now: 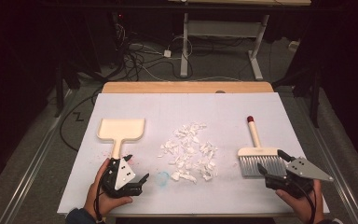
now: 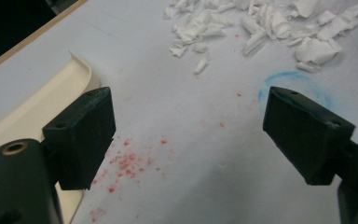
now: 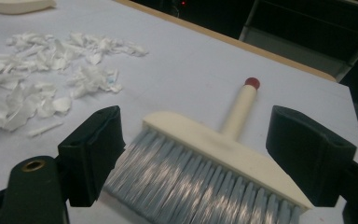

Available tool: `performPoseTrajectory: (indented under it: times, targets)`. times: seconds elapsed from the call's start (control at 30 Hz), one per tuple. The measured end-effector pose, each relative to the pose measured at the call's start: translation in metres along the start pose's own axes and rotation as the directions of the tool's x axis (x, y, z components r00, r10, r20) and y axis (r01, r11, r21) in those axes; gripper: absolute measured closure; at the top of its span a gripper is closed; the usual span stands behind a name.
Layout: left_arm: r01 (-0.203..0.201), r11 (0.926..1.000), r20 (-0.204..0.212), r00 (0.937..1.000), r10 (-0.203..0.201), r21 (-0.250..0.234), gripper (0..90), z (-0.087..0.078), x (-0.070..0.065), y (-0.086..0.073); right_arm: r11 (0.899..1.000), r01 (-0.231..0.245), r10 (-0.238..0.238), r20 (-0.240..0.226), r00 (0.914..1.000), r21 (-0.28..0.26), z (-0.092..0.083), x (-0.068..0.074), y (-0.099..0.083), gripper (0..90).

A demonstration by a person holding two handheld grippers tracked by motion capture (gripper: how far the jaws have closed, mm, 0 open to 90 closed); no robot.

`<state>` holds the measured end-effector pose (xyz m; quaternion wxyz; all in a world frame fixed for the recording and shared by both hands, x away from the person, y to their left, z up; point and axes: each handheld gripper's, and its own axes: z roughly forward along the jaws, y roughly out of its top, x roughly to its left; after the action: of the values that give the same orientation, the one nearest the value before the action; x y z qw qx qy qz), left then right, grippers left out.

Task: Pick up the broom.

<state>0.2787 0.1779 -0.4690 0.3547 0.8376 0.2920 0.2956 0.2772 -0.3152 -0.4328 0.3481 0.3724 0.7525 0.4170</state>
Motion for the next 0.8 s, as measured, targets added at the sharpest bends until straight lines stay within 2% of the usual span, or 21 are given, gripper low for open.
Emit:
performPoseTrajectory:
  times: [0.03, 0.13, 0.27, 0.37, 0.47, 0.57, 0.7, 0.73, 0.8]
  targets:
    - [-0.004, 1.0000, -0.004, 1.0000, 0.004, 0.005, 16.1, 0.001, -0.001, 0.000, 1.000, 0.011, -0.011, -0.008, 0.9999, -0.002, 0.000, 0.001, 0.000, 19.1]
    - [-0.015, 0.9998, -0.002, 0.9999, 0.015, 0.012, 16.1, 0.000, -0.003, -0.002, 1.000, 0.029, -0.029, 0.010, 0.9995, -0.004, 0.001, 0.002, 0.002, 19.1]
    - [0.000, 1.0000, 0.004, 1.0000, 0.000, 0.001, 16.1, -0.002, -0.001, -0.004, 0.999, 0.047, -0.047, 0.014, 0.9988, 0.010, 0.004, 0.002, 0.001, 19.1]
    - [-0.002, 1.0000, 0.006, 1.0000, 0.002, 0.006, 16.5, -0.001, -0.001, -0.005, 0.999, 0.041, -0.042, 0.027, 0.9988, 0.016, 0.005, 0.000, 0.002, 19.2]
    - [-0.005, 1.0000, 0.007, 1.0000, 0.005, 0.007, 16.8, -0.004, -0.003, -0.006, 0.998, 0.064, -0.065, 0.054, 0.9964, 0.027, 0.005, -0.001, 0.003, 19.2]
    - [-0.001, 0.9999, 0.009, 1.0000, 0.001, 0.010, 17.1, -0.006, -0.003, -0.008, 0.997, 0.060, -0.065, 0.080, 0.9947, 0.058, 0.009, -0.004, 0.006, 19.4]
    - [0.003, 0.9998, 0.008, 1.0000, -0.003, 0.019, 17.5, -0.004, -0.003, -0.007, 0.993, 0.045, -0.054, 0.087, 0.9947, 0.105, 0.020, -0.012, 0.010, 19.4]
    - [0.003, 0.9998, 0.008, 1.0000, -0.003, 0.020, 17.6, -0.003, -0.003, -0.007, 0.992, 0.044, -0.054, 0.083, 0.9951, 0.121, 0.024, -0.014, 0.011, 20.4]
    - [-0.003, 0.9997, 0.010, 1.0000, 0.002, 0.025, 17.8, -0.002, -0.004, -0.006, 0.985, 0.045, -0.064, 0.107, 0.9922, 0.165, 0.034, -0.020, 0.013, 26.1]
